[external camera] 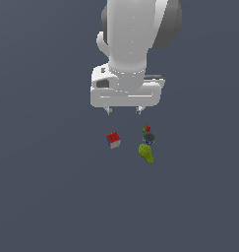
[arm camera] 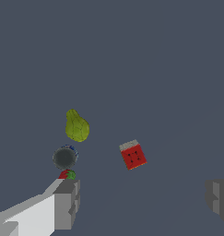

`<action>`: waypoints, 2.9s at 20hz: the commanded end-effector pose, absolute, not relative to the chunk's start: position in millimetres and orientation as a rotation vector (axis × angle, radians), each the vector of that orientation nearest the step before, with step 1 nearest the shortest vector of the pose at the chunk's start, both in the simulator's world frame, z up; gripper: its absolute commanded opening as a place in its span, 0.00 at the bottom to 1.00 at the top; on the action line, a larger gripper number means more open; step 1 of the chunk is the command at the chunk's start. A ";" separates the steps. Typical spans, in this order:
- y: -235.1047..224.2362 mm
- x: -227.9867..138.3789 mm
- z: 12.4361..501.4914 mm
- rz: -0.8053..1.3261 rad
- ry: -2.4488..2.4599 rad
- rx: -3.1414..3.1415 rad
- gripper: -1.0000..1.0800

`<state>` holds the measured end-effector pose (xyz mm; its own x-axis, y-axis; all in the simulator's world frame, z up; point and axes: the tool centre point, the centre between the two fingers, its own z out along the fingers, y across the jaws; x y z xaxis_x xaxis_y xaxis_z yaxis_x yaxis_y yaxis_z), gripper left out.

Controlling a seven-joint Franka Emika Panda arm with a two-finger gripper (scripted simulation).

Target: Pick up a designated object from a clutter of objects.

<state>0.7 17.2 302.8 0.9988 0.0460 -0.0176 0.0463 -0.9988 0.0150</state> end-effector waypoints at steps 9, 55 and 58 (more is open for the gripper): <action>4.6 12.0 311.8 0.023 0.058 3.100 0.96; -19.6 -34.3 122.9 0.001 -1.386 2.825 0.96; -22.2 -41.4 110.3 0.000 -1.490 2.770 0.96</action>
<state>-37.8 -20.8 116.6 0.5839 -0.8118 -0.0025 -0.8118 -0.5839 -0.0036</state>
